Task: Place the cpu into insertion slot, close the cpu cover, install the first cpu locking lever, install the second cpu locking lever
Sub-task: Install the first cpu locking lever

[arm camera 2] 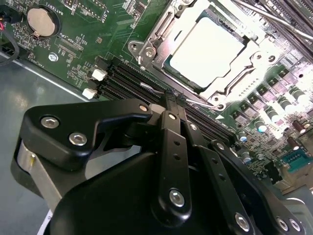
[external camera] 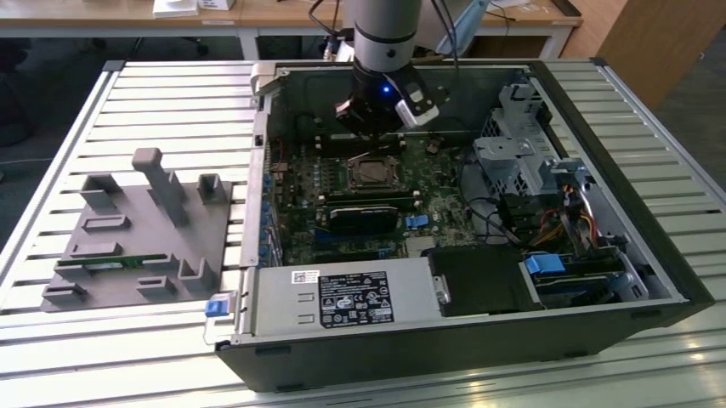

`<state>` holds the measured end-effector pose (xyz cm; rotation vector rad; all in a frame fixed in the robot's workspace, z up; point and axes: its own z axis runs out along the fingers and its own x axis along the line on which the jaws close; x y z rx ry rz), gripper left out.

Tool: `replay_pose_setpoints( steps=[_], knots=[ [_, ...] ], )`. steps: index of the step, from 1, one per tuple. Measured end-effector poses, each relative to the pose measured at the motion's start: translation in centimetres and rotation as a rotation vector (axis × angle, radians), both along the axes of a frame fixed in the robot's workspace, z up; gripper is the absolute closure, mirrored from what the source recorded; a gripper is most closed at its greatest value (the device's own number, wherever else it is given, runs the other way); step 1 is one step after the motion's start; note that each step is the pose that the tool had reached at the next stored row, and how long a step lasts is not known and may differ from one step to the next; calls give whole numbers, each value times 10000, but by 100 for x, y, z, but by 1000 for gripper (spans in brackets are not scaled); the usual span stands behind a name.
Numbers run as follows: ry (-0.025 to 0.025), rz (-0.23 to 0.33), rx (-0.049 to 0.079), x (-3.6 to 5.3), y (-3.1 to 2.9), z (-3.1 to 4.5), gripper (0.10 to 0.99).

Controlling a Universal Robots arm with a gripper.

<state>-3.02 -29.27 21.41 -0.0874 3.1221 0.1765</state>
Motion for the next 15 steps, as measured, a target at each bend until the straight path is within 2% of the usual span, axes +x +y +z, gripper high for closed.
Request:
replay_pose_setpoints(
  steps=[15],
  knots=[
    [0, -32, 0, 67, 1, -29, 980]
  ],
)
